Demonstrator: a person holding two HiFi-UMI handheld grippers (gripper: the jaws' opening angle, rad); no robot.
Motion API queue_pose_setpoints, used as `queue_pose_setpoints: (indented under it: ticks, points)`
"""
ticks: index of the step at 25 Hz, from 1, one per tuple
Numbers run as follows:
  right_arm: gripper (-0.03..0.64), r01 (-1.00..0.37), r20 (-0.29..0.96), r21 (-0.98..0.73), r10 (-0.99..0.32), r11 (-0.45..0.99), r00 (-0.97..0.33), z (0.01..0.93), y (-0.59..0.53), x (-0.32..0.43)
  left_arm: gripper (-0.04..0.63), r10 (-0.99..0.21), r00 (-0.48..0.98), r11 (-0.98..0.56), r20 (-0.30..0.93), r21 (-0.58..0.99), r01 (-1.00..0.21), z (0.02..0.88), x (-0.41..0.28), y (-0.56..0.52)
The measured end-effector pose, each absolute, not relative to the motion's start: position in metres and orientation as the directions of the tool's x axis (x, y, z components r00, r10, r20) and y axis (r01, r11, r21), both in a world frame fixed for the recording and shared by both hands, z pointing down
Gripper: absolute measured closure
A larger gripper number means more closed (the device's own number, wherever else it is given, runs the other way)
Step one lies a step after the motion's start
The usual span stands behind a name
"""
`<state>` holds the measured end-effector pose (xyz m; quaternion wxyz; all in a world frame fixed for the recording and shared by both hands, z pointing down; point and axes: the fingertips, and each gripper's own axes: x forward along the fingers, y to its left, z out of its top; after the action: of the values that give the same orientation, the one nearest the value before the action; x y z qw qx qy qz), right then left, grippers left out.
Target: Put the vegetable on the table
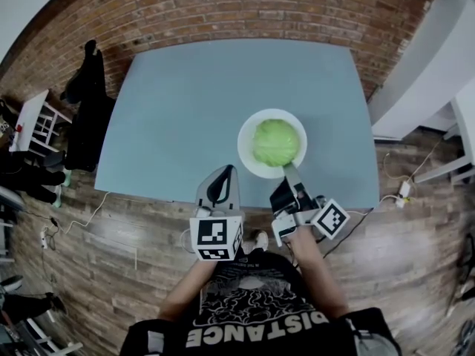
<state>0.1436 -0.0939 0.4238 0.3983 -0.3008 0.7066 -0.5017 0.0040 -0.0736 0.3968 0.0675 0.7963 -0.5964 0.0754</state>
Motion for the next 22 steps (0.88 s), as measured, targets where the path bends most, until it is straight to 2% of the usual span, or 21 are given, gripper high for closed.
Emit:
queue_pose_setpoints:
  ticks: [22]
  points:
    - [0.601, -0.019, -0.234, -0.959, -0.832, 0.281, -0.503, 0.445, -0.183, 0.087, 0.595, -0.94, 0.28, -0.28, 0.193, 0.028, -0.959, 0.404, -0.051, -0.168]
